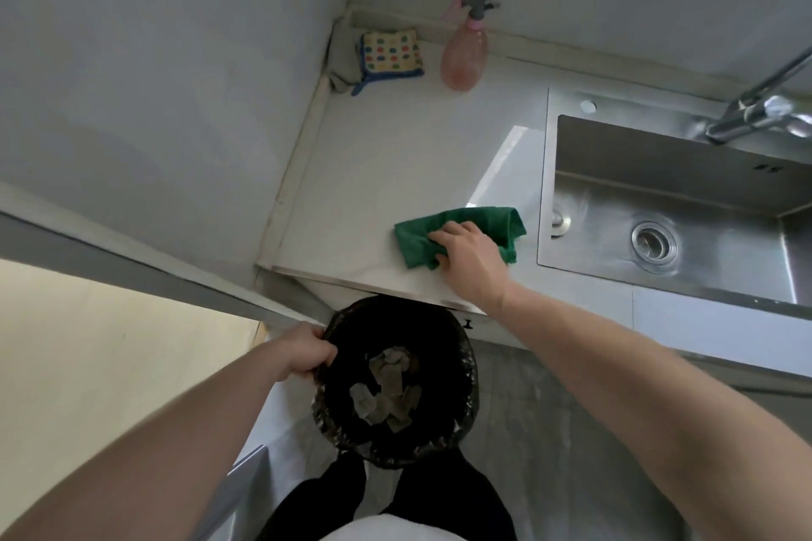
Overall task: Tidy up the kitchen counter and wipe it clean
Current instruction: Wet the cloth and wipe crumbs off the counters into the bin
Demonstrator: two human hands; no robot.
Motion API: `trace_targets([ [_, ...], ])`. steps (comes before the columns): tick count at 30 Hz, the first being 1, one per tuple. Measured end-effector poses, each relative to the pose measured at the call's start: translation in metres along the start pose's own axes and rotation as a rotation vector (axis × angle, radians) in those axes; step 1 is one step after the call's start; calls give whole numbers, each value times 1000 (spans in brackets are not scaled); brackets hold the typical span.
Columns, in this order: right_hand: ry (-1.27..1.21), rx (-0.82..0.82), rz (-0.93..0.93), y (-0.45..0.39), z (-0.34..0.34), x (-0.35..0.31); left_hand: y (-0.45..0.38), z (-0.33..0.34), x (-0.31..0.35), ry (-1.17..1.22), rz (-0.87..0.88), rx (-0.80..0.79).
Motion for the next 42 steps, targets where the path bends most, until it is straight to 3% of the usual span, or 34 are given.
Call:
trace_targets([
  [9, -74, -125, -77, 115, 7, -79, 14, -4, 3, -24, 25, -4],
  [14, -176, -6, 19, 121, -22, -77, 18, -6, 1, -6, 27, -20],
  [22, -368, 219, 213, 19, -98, -28, 26, -17, 5, 4, 14, -11],
  [26, -341, 305, 255, -47, -109, -4, 24, -22, 1, -4, -5, -23],
  [34, -139, 260, 260, -159, -78, 29, 15, -26, 3, 11, 1, 0],
  [42, -143, 198, 320, -234, -27, 27, -13, -26, -14, -3, -49, -36],
])
Point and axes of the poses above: each hand's wrist, its own y-axis away from the middle knuckle, its own z-axis out of the palm, x = y × z, the point moved 8 cm from there along -y, towards the middle knuckle, and after that the axes turned 11 degrees about x, right-handed, at the moved point
